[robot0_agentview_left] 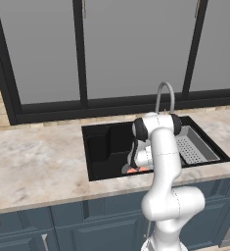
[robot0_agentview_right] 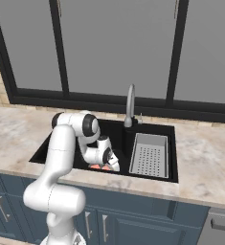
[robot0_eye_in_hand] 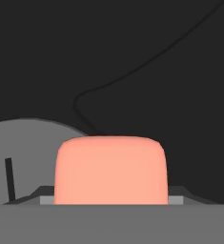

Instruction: Pick up the bar soap and bar soap from the sink, and place them back in the cabinet, and close the cabinet door.

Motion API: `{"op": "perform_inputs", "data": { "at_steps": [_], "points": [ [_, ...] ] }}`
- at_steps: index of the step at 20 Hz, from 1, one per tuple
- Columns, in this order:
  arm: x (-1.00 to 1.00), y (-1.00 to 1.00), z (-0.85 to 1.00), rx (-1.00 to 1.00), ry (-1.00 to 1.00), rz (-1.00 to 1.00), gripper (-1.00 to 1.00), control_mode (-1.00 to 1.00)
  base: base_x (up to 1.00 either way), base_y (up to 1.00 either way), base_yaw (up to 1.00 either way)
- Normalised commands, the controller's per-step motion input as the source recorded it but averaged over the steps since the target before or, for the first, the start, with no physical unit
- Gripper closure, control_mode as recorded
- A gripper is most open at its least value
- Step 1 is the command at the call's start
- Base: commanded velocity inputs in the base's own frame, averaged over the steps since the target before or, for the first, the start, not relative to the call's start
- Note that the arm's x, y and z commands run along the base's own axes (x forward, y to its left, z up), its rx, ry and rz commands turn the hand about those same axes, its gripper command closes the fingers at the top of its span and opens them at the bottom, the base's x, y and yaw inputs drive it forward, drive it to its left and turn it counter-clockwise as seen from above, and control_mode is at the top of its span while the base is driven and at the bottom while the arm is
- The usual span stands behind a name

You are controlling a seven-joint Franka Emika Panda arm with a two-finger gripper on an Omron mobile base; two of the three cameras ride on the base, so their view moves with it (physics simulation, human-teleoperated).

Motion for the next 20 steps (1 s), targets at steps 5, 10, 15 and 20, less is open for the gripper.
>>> {"op": "perform_inputs", "data": {
  "at_steps": [5, 10, 15, 20],
  "points": [
    [0.0, 0.0, 0.04, 0.0, 0.0, 0.0, 1.0, -1.0, 0.0, 0.0, 0.0],
    [0.0, 0.0, 0.12, 0.0, 0.0, 0.0, 1.0, -1.0, 0.0, 0.0, 0.0],
    [0.0, 0.0, 0.12, 0.0, 0.0, 0.0, 1.0, -1.0, 0.0, 0.0, 0.0],
    [0.0, 0.0, 0.1, 0.0, 0.0, 0.0, 1.0, -1.0, 0.0, 0.0, 0.0]
  ]
}}
